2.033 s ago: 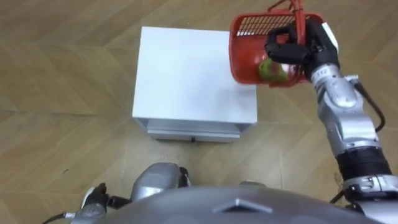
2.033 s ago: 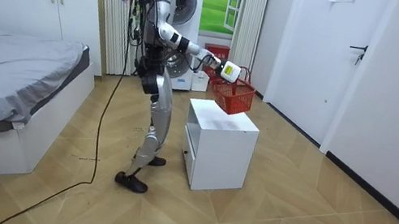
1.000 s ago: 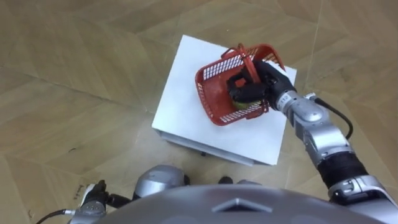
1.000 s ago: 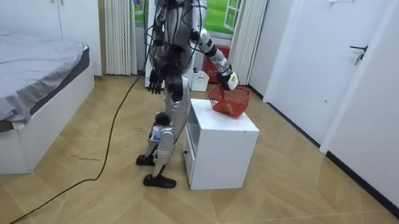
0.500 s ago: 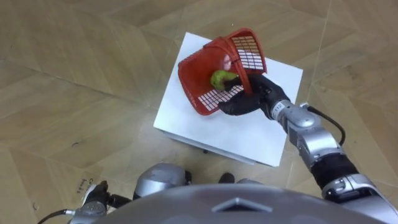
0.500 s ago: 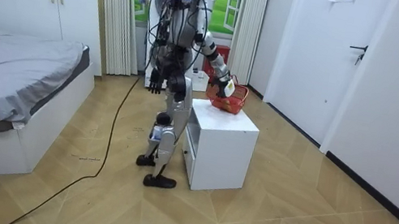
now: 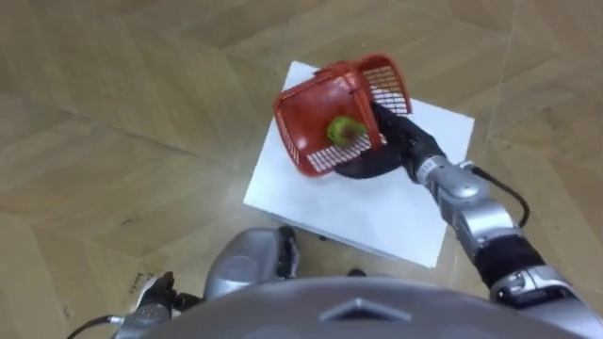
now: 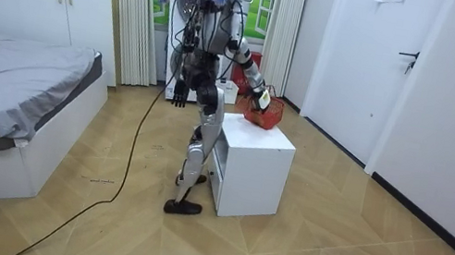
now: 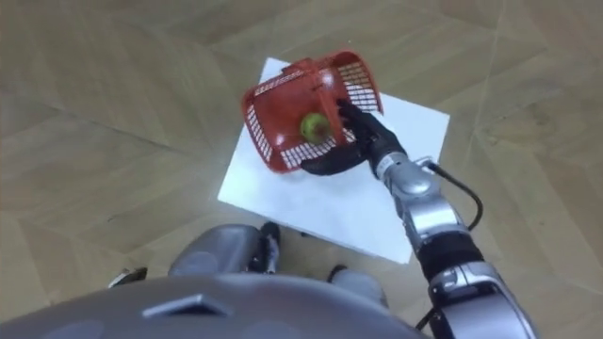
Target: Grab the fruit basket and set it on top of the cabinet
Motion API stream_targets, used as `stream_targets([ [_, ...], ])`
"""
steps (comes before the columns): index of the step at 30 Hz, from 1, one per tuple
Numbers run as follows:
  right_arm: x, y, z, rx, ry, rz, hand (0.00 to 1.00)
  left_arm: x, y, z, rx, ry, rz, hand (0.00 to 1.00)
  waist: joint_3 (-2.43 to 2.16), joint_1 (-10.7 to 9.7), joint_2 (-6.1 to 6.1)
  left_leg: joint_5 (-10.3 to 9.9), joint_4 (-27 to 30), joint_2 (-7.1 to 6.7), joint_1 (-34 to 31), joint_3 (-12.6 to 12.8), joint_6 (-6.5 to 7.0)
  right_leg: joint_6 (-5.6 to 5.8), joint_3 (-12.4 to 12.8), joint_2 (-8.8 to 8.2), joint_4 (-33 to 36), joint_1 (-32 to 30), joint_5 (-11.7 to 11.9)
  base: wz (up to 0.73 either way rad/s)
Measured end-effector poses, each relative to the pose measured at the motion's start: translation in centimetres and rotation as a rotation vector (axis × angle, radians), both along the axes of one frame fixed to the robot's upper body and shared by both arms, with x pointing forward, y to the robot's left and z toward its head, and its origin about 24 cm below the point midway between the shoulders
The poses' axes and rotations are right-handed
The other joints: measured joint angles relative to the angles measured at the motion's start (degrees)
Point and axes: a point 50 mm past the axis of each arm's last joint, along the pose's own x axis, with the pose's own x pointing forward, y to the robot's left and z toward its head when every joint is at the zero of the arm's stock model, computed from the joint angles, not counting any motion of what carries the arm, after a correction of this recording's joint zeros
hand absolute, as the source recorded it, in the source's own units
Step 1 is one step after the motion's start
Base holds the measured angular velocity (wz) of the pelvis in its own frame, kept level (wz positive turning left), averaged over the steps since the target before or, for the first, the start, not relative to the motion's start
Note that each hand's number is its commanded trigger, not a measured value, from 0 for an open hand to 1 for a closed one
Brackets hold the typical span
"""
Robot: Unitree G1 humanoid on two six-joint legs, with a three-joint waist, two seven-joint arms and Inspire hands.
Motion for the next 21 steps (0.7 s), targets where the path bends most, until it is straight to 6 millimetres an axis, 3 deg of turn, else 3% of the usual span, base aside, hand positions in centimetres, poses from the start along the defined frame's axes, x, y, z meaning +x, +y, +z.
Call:
stream_targets([
  [4,0.1,0.6,0.2,0.010,-0.017,0.015,0.00,-0.6,-0.1,-0.1,-0.003,0.015,0.019,0.00,0.37,-0.06,0.36,0.15,-3.34,-0.06,3.76,0.44,0.20,-0.45,-1.73,0.54,-0.02,1.10,0.90,-0.14],
  [7,0.1,0.6,0.2,0.013,-0.011,0.027,0.00,-0.3,0.0,0.0,-0.002,-0.003,0.028,0.00,0.50,-0.50,0.55,0.66,-4.31,0.11,3.78,-0.07,-0.59,-0.92,-2.33,0.95,0.04,0.62,0.64,-0.06],
  [14,-0.9,0.4,-0.4,0.019,0.018,0.027,0.00,-0.2,-0.1,0.0,0.000,-0.003,-0.012,0.00,-0.01,-0.66,-0.19,1.03,-4.33,1.04,4.21,0.26,-1.17,-1.73,-2.74,1.72,0.20,0.71,0.77,-0.04],
  [21,0.1,0.3,1.1,-0.016,-0.078,-0.021,0.00,-0.2,-0.3,0.0,0.000,-0.009,-0.011,0.00,0.01,-1.59,-0.06,1.03,-4.56,1.13,4.88,1.00,-1.17,-1.73,-1.71,1.73,0.14,1.00,0.77,-0.05],
])
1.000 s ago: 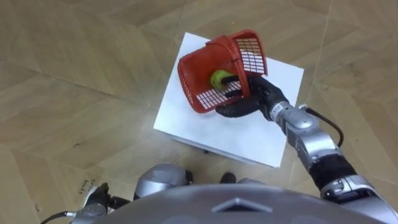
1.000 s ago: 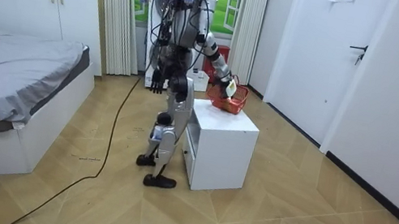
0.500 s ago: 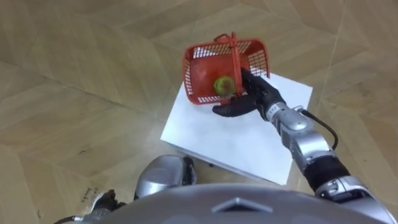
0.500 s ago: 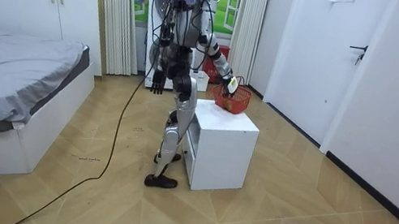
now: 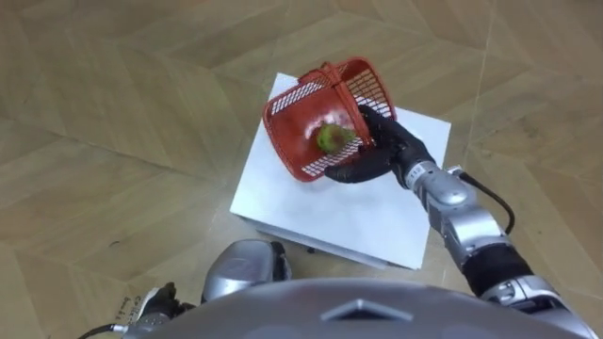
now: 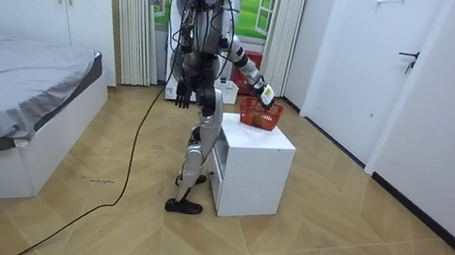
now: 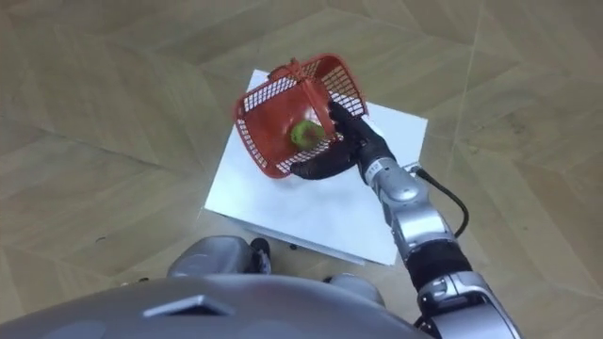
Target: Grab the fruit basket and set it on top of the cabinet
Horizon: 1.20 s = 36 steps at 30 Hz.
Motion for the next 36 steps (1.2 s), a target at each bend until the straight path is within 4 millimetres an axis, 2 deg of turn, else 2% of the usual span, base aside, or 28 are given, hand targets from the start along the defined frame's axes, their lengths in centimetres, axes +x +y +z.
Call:
stream_targets([
  [2,0.6,-0.2,1.0,0.005,-0.056,-0.023,0.00,-0.2,0.0,0.0,-0.001,0.005,0.002,0.00,0.15,-0.71,0.31,0.01,-0.48,-0.02,0.65,0.36,0.01,0.00,0.44,-0.03,-0.02,0.35,0.00,-0.07],
  [5,1.1,-0.5,2.4,0.000,-0.137,-0.073,0.00,-0.7,0.2,0.0,0.006,0.020,0.010,0.00,0.13,-1.35,0.39,0.06,-1.50,-0.02,2.20,1.03,-0.06,0.00,0.77,-0.13,-0.16,1.13,0.00,-0.11],
  [7,0.8,-0.8,2.9,0.006,-0.173,-0.112,0.00,-1.0,0.3,0.0,0.011,0.021,0.026,0.00,-0.13,-1.50,0.20,0.17,-2.36,-0.05,3.46,1.46,-0.23,0.00,0.90,-0.22,-0.13,1.59,0.00,-0.14],
  [10,0.7,-1.2,3.7,0.005,-0.233,-0.164,0.00,-1.5,0.1,0.0,0.023,0.017,0.030,0.00,-0.26,-2.07,0.13,0.24,-3.77,0.00,5.36,2.88,-0.35,0.00,1.91,-0.32,-0.12,2.10,0.00,-0.22],
  [13,0.6,-2.0,4.2,-0.016,-0.267,-0.234,0.00,-1.5,0.1,0.0,0.032,0.011,0.032,0.00,-0.21,-3.61,0.28,0.26,-4.10,-0.04,5.92,3.20,-0.38,0.00,1.91,-0.40,-0.13,2.28,0.00,-0.11],
  [16,0.3,-3.0,5.0,-0.032,-0.321,-0.313,0.00,-1.3,0.2,0.0,0.043,-0.007,0.032,0.00,-0.03,-4.03,0.60,0.26,-4.52,-0.03,6.44,3.84,-0.38,0.00,2.12,-0.46,-0.16,2.29,0.00,-0.13],
  [20,0.4,-4.0,5.6,-0.071,-0.373,-0.388,0.00,-1.0,0.2,0.1,0.052,-0.024,0.031,0.00,-0.07,-5.47,0.91,0.26,-5.34,-0.11,7.37,4.48,-0.39,0.01,3.35,-0.45,-0.96,2.89,0.00,-0.11],
  [24,0.4,-4.7,5.8,-0.101,-0.398,-0.435,0.00,-0.9,0.2,0.1,0.058,-0.031,0.030,0.00,-0.22,-5.86,0.98,0.36,-6.44,-0.06,8.64,5.32,-0.56,0.01,3.72,-0.39,-1.05,3.12,0.00,-0.15],
  [27,0.3,-5.0,5.9,-0.115,-0.409,-0.473,0.00,-0.9,0.1,0.1,0.056,-0.033,0.028,0.00,-0.24,-7.03,0.99,0.42,-6.51,0.01,8.85,5.57,-0.65,0.01,3.78,-0.35,-1.09,3.17,0.00,-0.05],
  [30,-1.3,-5.7,4.5,-0.142,-0.356,-0.507,0.00,-0.6,0.3,0.2,0.061,-0.050,0.026,0.00,-0.31,-8.16,0.93,0.41,-6.63,-0.07,9.49,5.17,-0.66,0.00,3.43,-0.39,-1.32,4.10,0.00,0.05],
  [32,-3.1,-6.4,1.6,-0.192,-0.219,-0.517,0.00,-0.1,0.5,0.3,0.070,-0.068,0.033,0.00,-0.36,-8.75,0.79,0.43,-7.39,-0.16,10.57,5.29,-0.69,0.00,3.48,-0.43,-1.45,4.78,0.00,-0.02],
  [33,-3.9,-6.6,0.7,-0.208,-0.173,-0.520,0.00,-0.2,0.6,0.4,0.073,-0.069,0.038,0.00,-0.54,-8.80,0.71,0.43,-7.54,-0.25,10.93,5.33,-0.69,0.00,3.46,-0.46,-1.76,5.23,0.00,-0.07],
  [34,-5.8,-7.2,-1.1,-0.236,-0.070,-0.526,0.00,-0.2,0.8,0.4,0.078,-0.073,0.048,0.00,-0.69,-8.73,0.66,0.42,-8.07,-0.32,11.87,5.65,-0.70,0.01,3.52,-0.48,-2.19,5.98,0.00,-0.06],
  [35,-7.9,-7.9,-3.0,-0.261,0.044,-0.538,0.00,-0.3,0.9,0.4,0.082,-0.075,0.059,0.00,-0.64,-8.95,0.78,0.39,-8.36,-0.32,12.50,5.69,-0.76,0.01,3.51,-0.47,-2.14,6.47,0.00,-0.06],
  [36,-9.1,-8.3,-3.9,-0.277,0.109,-0.547,0.00,-0.3,1.0,0.4,0.083,-0.074,0.063,0.00,-0.71,-9.07,0.72,0.38,-8.41,-0.33,12.67,5.69,-0.77,0.01,3.55,-0.47,-2.14,6.61,0.00,0.00],
])
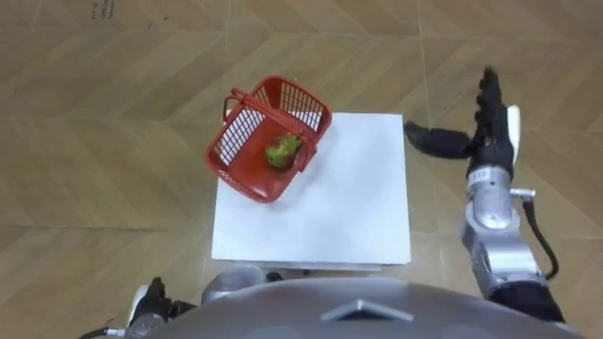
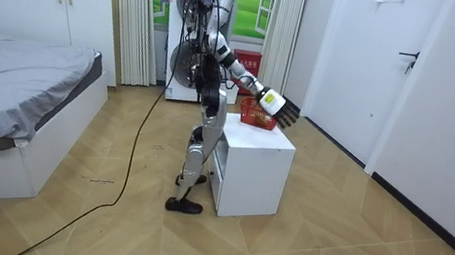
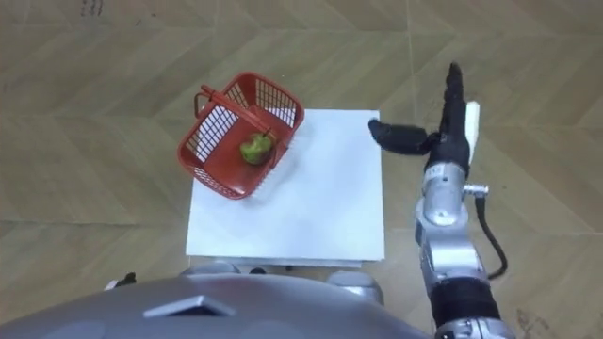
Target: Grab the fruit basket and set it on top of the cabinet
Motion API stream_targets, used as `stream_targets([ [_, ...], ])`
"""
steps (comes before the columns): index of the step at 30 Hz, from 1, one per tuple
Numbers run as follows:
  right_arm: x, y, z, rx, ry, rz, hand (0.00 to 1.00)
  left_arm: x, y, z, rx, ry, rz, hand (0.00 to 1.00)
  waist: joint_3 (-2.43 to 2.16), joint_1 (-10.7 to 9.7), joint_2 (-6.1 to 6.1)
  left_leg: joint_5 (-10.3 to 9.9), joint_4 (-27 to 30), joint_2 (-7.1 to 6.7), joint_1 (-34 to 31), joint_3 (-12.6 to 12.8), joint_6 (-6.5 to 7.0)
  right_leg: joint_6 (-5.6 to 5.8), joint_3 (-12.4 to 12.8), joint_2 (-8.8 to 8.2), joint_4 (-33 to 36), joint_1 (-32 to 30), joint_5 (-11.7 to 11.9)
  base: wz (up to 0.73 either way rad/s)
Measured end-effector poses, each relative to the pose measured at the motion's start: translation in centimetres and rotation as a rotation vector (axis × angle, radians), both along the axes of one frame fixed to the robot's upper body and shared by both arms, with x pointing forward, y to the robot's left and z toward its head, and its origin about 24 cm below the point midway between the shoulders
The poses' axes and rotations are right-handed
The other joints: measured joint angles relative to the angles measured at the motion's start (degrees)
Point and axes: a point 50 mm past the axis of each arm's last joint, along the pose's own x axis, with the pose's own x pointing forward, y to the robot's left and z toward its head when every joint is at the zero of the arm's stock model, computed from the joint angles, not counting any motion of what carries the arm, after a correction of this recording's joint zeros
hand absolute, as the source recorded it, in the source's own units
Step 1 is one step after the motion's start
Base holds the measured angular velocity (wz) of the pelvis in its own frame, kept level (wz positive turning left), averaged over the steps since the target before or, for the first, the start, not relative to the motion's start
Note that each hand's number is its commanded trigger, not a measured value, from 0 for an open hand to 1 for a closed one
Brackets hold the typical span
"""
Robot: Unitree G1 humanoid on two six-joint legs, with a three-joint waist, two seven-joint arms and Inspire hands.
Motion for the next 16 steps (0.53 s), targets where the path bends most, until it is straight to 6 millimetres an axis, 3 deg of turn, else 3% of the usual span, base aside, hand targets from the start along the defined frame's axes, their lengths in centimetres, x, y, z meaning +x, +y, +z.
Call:
stream_targets([
  [1,-2.4,-0.8,-1.5,0.004,0.120,-0.035,0.00,0.0,0.0,0.0,0.001,0.000,0.003,0.00,-0.03,-0.34,0.07,-0.01,-0.07,-0.04,0.10,-0.02,-0.01,0.00,0.09,-0.02,-0.01,0.09,0.00,0.00],
  [5,-8.8,-2.1,-4.0,0.052,0.415,-0.112,0.00,-0.3,0.1,0.0,0.000,0.017,-0.002,0.00,-0.03,-0.80,0.44,-0.08,-0.20,0.05,0.03,0.24,-0.13,0.00,0.66,0.13,0.03,-0.36,0.00,-0.11],
  [11,-12.7,-1.3,-5.2,0.144,0.669,-0.092,0.00,-1.2,0.0,-0.2,0.003,0.118,-0.041,0.00,0.19,-0.75,0.10,-0.31,0.01,0.24,1.25,-0.69,-0.49,0.00,1.36,0.61,0.04,0.91,0.00,-0.02],
  [16,-14.2,-1.1,-5.3,0.163,0.817,-0.046,0.00,-1.3,0.0,-0.3,-0.019,0.157,-0.038,0.00,0.33,-0.77,0.17,-0.31,0.24,0.19,1.51,-1.30,-0.48,0.01,1.06,0.59,0.11,1.54,-0.01,0.06],
])
